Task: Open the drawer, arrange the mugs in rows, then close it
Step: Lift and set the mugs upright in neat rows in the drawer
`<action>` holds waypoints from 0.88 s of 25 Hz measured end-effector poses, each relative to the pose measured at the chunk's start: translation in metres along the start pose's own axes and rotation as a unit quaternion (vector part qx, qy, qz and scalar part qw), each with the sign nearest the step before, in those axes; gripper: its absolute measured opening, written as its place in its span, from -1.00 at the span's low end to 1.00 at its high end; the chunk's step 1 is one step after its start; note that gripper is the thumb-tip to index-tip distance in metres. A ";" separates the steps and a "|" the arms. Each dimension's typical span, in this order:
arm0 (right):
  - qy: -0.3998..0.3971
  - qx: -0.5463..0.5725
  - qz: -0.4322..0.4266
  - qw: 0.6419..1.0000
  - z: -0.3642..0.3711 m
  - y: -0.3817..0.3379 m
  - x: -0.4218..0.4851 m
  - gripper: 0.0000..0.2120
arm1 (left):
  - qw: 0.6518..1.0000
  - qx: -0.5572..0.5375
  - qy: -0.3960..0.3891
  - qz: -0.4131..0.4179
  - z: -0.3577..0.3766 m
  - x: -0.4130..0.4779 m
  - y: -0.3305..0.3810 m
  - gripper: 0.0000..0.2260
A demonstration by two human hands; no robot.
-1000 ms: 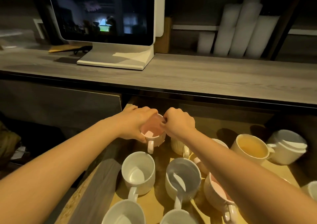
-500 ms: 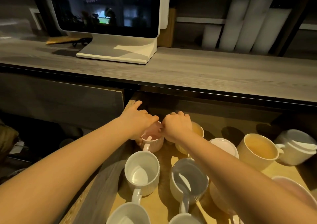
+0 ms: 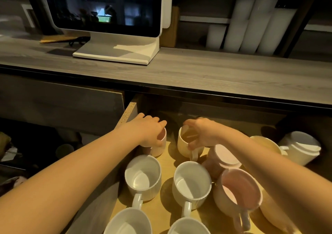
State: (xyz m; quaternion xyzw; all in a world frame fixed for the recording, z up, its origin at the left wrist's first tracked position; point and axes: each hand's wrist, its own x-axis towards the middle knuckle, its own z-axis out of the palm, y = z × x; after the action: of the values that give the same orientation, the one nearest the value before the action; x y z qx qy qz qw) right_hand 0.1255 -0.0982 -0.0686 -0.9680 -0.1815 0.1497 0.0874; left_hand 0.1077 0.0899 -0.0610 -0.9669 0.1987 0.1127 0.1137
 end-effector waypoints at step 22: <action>-0.042 -0.042 0.122 0.991 -0.009 0.034 -0.056 -0.44 | 0.992 -0.103 0.066 0.030 -0.007 -0.014 0.057 -0.47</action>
State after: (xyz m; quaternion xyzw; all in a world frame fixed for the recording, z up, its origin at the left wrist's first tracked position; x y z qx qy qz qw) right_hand 0.0900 -0.1512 -0.0533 -0.9786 -0.0720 0.1916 0.0206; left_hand 0.0727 0.0423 -0.0606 -0.9723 0.2225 0.0720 -0.0029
